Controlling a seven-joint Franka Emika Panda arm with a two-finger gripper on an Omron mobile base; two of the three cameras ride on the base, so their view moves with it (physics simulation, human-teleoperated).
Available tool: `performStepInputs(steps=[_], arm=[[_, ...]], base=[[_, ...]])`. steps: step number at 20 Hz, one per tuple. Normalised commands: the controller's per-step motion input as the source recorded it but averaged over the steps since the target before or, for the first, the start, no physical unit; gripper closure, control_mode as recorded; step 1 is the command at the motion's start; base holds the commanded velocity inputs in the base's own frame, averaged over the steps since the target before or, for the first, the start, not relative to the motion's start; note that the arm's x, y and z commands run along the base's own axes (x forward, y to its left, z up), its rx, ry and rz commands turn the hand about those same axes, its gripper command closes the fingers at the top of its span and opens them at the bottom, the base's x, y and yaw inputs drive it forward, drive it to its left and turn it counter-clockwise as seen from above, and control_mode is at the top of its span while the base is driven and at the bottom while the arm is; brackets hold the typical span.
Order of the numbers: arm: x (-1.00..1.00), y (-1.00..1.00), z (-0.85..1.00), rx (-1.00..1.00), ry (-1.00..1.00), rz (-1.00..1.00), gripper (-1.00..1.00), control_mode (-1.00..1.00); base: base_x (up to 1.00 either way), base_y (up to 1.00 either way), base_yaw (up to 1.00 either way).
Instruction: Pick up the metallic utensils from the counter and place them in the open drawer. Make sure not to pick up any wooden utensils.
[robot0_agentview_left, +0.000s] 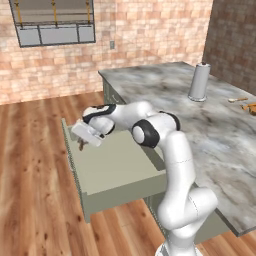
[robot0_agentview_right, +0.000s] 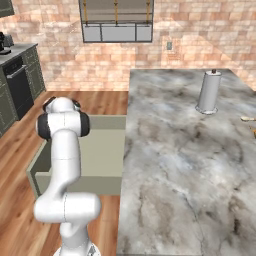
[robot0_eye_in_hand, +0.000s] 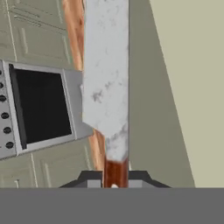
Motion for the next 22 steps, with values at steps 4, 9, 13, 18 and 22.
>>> performStepInputs(steps=[4,9,13,18,22], arm=[[0.0,-0.46,0.05,-0.24,0.31,-0.01,1.0,-1.0],[-0.09,-0.45,-0.02,-0.29,0.26,-0.02,1.0,-1.0],[-0.59,-0.23,-0.24,-0.27,0.06,-0.04,1.0,-1.0],[-0.64,-0.09,-0.31,-0.23,-0.05,-0.03,1.0,-1.0],[-0.97,-0.21,-0.13,-0.06,-0.22,-0.03,1.0,-1.0]], base=[[0.0,0.0,0.0],[0.0,0.0,0.0],[0.0,0.0,0.0],[0.0,0.0,0.0],[0.0,0.0,0.0]])
